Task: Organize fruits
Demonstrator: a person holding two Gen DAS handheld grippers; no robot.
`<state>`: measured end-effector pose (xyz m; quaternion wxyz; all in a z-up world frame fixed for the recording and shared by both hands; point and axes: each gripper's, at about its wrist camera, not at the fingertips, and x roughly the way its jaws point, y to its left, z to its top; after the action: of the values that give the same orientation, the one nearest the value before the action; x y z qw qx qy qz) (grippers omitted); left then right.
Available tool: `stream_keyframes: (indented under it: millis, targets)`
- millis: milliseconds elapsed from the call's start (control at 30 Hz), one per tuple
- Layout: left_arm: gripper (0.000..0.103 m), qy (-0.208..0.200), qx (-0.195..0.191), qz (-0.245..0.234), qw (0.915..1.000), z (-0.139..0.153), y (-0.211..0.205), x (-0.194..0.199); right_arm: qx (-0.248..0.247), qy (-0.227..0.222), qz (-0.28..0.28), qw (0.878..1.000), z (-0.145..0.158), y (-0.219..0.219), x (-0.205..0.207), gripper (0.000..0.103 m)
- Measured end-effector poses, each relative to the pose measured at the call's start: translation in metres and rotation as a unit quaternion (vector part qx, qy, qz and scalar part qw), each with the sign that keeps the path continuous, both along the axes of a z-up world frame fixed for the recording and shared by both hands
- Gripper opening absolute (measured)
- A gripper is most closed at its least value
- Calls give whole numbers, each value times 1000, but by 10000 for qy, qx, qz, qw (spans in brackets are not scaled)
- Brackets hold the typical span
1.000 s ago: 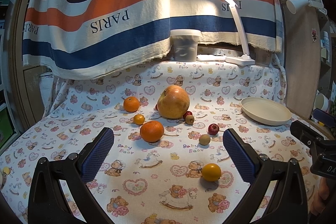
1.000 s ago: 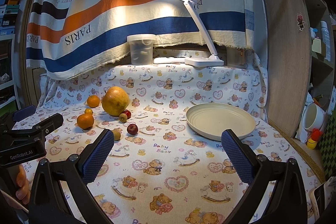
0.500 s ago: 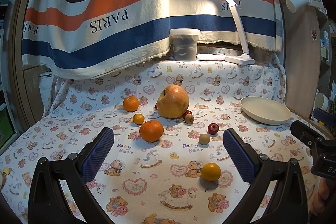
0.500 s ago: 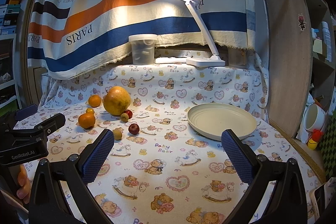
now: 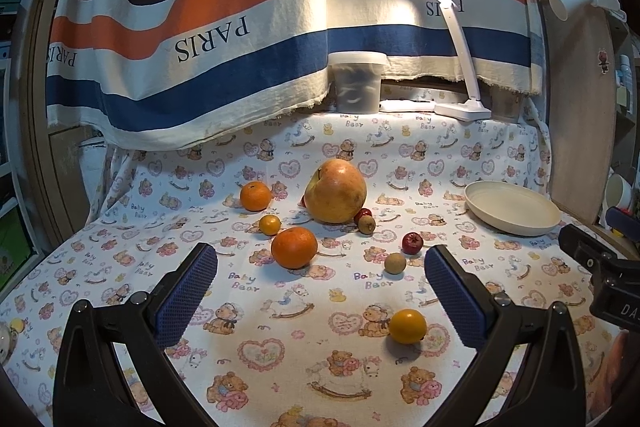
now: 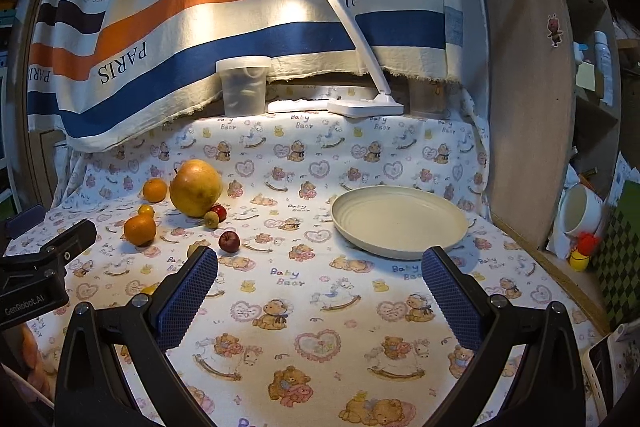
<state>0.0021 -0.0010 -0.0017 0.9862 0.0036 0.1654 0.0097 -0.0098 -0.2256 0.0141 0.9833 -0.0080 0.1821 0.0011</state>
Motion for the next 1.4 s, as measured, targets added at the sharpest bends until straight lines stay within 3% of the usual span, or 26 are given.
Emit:
stream_keyframes:
  millis: [167,567,733,867,1000,1100,1167,1233,1400]
  targets:
    - [103,57,-185,-150,9997,-2,6,2,-78,135,195,9997,-1,5,2,103]
    - [103,168,-75,-231,9996,-4,1,-3,-63,16,213,9998,1,6,-4,103]
    - [103,1,-17,-331,9994,-2,-3,-11,-96,43,197,9998,-1,7,-3,103]
    - [103,87,-158,-372,9991,-3,1,-8,-83,44,198,9998,-1,7,-3,103]
    - [103,464,-311,-559,9969,-7,2,6,-109,26,257,9996,-1,7,-4,103]
    - [103,1036,-513,-689,9909,-16,2,23,-131,-30,289,9995,-2,8,-7,103]
    - [95,1425,-729,-728,9844,-23,4,32,-123,-17,281,9995,-1,8,-6,103]
    - [90,1545,-859,-784,9811,-27,4,35,-118,7,266,9996,-2,8,-7,103]
    - [90,1609,-904,-753,9799,-30,4,36,-119,20,267,9996,-1,7,-6,103]
